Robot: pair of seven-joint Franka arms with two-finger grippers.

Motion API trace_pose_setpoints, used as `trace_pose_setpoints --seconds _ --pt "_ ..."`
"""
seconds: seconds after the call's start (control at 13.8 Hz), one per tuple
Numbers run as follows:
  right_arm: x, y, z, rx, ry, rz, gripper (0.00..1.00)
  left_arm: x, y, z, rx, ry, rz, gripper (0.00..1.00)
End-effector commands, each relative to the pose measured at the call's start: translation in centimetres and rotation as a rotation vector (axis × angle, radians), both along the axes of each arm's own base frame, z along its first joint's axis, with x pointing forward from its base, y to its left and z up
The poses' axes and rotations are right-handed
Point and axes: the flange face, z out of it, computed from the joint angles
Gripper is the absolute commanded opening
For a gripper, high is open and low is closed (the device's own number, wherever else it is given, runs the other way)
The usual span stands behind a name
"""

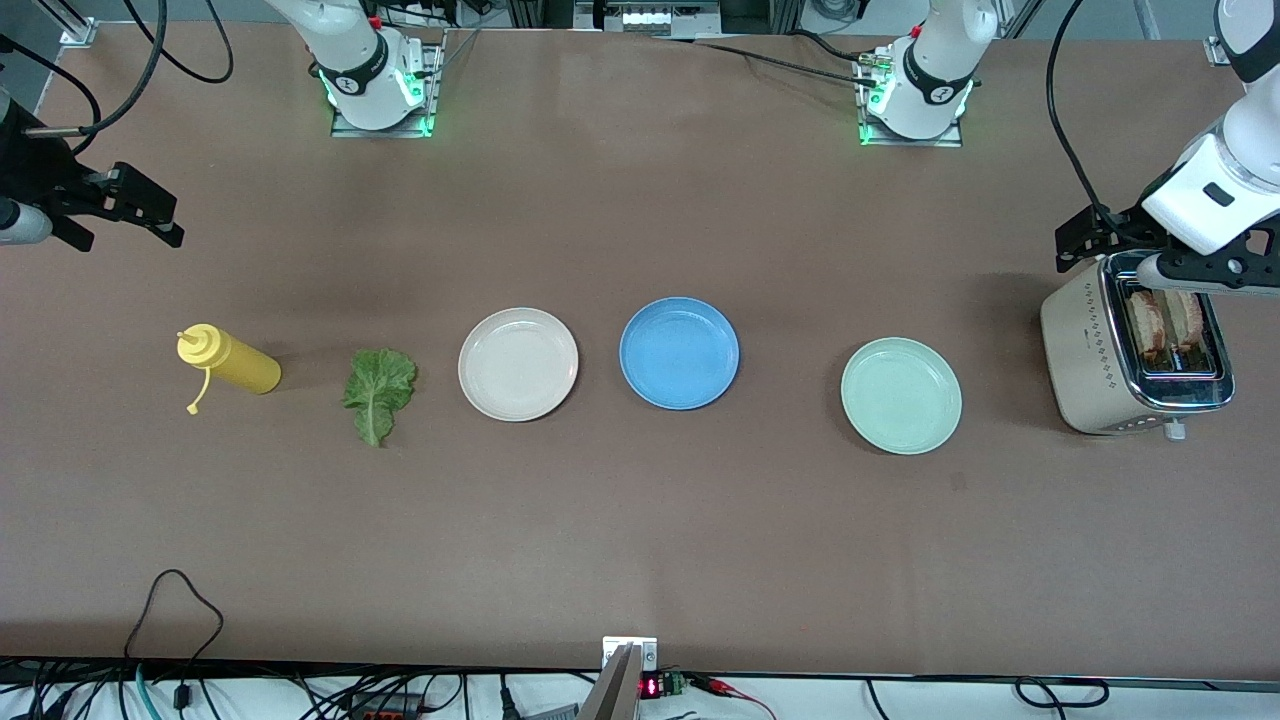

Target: Make sandwich in blue plate with both arms

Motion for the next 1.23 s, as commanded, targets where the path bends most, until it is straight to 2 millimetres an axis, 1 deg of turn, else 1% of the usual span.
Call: trace_pose_setpoints --seconds 0.0,0.07,0.14,0.22,0.43,0.58,0.72,0.8,0.87,0.94,1.01,1.09,1.16 --pt "-0.3 -0.3 0.2 0.009 0.001 0.008 1.00 0.5 0.2 0.7 0.018 -0.004 -0.009 1.00" --pt "-0.3 -0.3 0.2 0.009 0.001 0.008 1.00 0.7 0.2 1.0 0.016 -0.010 -0.007 1.00" --pt "-0.3 -0.3 0.2 0.009 -0.001 0.008 1.00 1.3 0.2 0.8 0.015 -0.009 -0.006 1.00" --pt "-0.3 -0.3 0.2 0.009 -0.001 0.008 1.00 1.4 0.2 0.8 0.013 -0.009 -0.007 1.00" --pt "-0.1 -0.2 -0.7 0.009 0.007 0.010 1.00 0.8 -0.1 0.3 0.017 0.057 -0.005 1.00" --pt "1.0 0.1 -3.2 0.012 0.051 0.018 1.00 1.0 -0.3 -0.3 0.015 0.081 -0.012 1.00" --pt "2.6 0.7 -6.9 0.016 0.113 0.030 1.00 1.1 -1.1 -1.2 0.016 0.118 -0.024 1.00" --pt "3.6 1.3 -9.2 0.016 0.137 0.041 1.00 1.7 -1.4 -2.9 0.005 0.150 -0.026 1.00" --pt "4.5 1.6 -11.6 0.018 0.156 0.046 1.00 2.1 -1.4 -3.9 0.003 0.173 -0.024 1.00" --pt "5.2 2.0 -14.3 0.021 0.169 0.052 1.00 2.3 -1.4 -3.7 0.000 0.173 -0.016 1.00" --pt "5.7 2.9 -16.7 0.021 0.159 0.066 1.00 2.8 -1.4 -3.6 0.000 0.171 -0.020 1.00" --pt "5.9 4.0 -18.8 0.022 0.142 0.082 1.00 3.1 -1.2 -4.1 0.003 0.192 -0.024 1.00" --pt "6.0 4.6 -21.1 0.022 0.135 0.090 1.00 3.6 -1.0 -4.3 0.014 0.196 -0.025 1.00"
